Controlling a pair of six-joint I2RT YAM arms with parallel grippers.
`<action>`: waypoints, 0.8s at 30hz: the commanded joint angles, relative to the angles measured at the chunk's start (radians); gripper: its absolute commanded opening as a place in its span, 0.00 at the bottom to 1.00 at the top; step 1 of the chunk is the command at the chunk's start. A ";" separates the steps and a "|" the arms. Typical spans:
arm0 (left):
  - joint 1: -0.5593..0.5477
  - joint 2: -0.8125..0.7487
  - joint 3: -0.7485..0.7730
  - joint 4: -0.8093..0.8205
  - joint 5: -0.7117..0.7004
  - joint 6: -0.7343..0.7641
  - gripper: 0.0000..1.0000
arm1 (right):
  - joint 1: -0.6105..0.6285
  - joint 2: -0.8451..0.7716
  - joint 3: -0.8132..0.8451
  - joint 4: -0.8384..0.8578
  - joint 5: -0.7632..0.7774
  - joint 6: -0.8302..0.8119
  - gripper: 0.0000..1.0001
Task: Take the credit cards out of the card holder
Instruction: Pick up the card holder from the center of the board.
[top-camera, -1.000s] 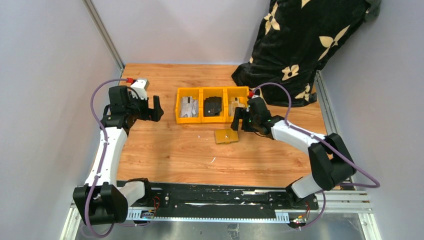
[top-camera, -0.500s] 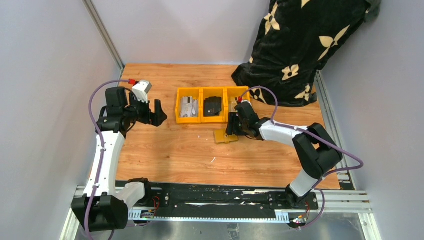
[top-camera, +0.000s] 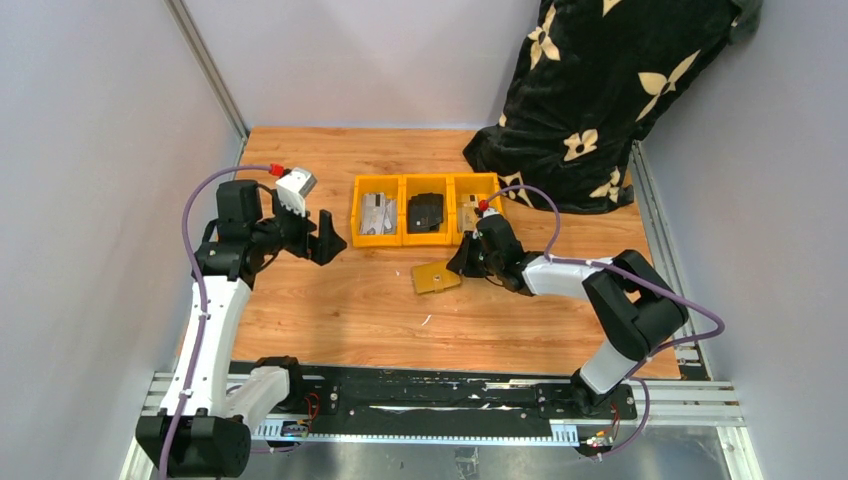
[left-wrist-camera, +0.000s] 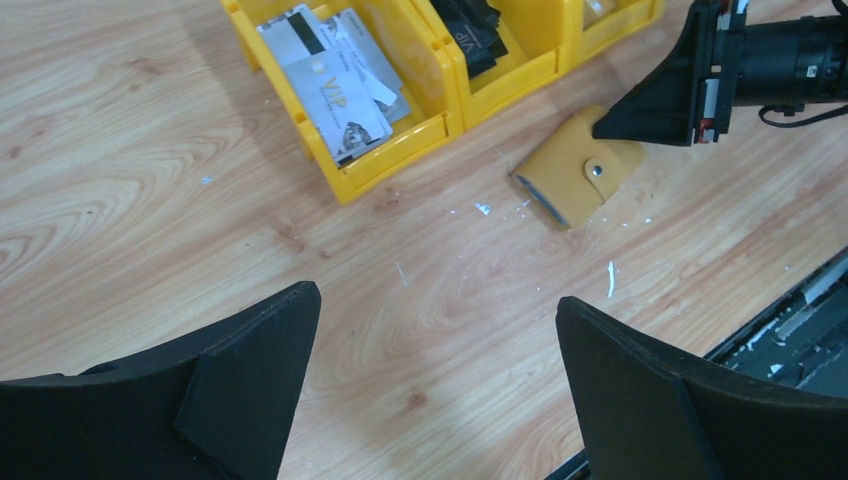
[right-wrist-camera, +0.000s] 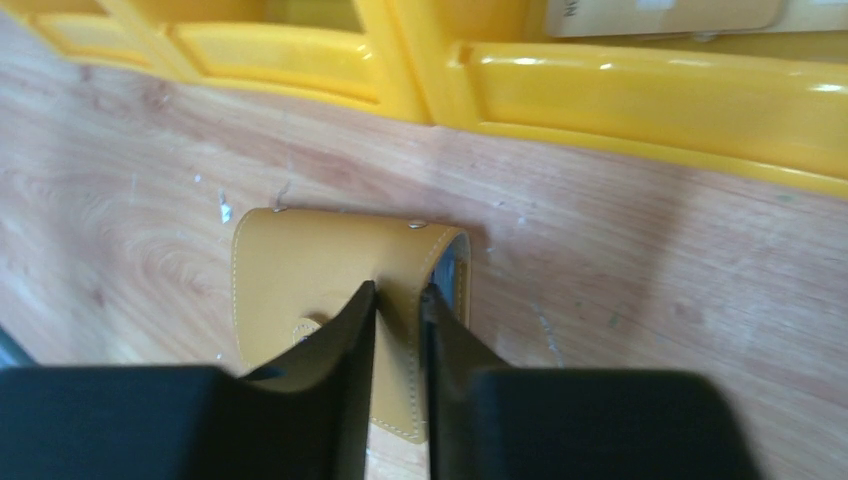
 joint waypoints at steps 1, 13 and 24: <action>-0.046 -0.012 -0.024 -0.040 0.033 0.024 1.00 | 0.024 -0.029 -0.040 0.004 -0.091 -0.001 0.02; -0.245 0.038 -0.068 -0.054 0.104 0.054 1.00 | 0.078 -0.196 0.034 -0.070 -0.268 -0.134 0.00; -0.343 0.101 -0.050 -0.069 0.206 0.052 1.00 | 0.176 -0.261 0.230 -0.224 -0.378 -0.246 0.00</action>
